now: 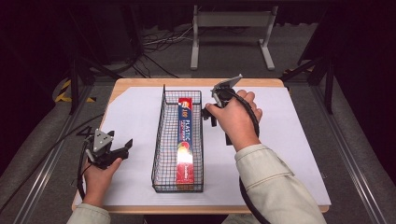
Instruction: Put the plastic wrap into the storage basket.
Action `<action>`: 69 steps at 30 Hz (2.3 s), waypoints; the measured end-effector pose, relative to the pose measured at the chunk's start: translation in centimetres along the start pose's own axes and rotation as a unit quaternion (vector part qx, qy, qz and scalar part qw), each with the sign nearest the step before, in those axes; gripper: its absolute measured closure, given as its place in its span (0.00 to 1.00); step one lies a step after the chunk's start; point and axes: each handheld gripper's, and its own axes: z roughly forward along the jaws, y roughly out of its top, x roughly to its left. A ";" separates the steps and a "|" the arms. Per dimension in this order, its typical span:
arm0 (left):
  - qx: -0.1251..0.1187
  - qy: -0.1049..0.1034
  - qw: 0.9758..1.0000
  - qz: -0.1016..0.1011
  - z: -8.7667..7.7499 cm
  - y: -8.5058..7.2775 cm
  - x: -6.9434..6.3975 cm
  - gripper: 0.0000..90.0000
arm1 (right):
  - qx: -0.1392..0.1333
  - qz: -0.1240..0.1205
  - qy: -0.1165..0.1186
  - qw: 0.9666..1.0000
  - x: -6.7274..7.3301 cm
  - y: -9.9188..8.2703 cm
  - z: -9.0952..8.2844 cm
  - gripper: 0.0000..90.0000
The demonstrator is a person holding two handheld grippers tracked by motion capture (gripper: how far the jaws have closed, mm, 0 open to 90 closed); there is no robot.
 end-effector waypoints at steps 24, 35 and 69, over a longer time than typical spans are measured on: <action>0.006 -0.001 1.000 -0.001 0.1 -0.2 0.0 0.27 | -0.065 -0.134 0.035 0.988 -7.2 -1.0 1.1 0.25; 0.009 -0.001 1.000 0.001 0.2 -0.3 -0.1 0.27 | -0.091 -0.154 0.059 0.982 -10.8 -1.9 2.7 0.25; 0.008 -0.030 0.999 0.009 0.2 -1.1 0.1 0.26 | -0.229 -0.202 0.086 0.948 -19.1 -9.2 6.4 0.18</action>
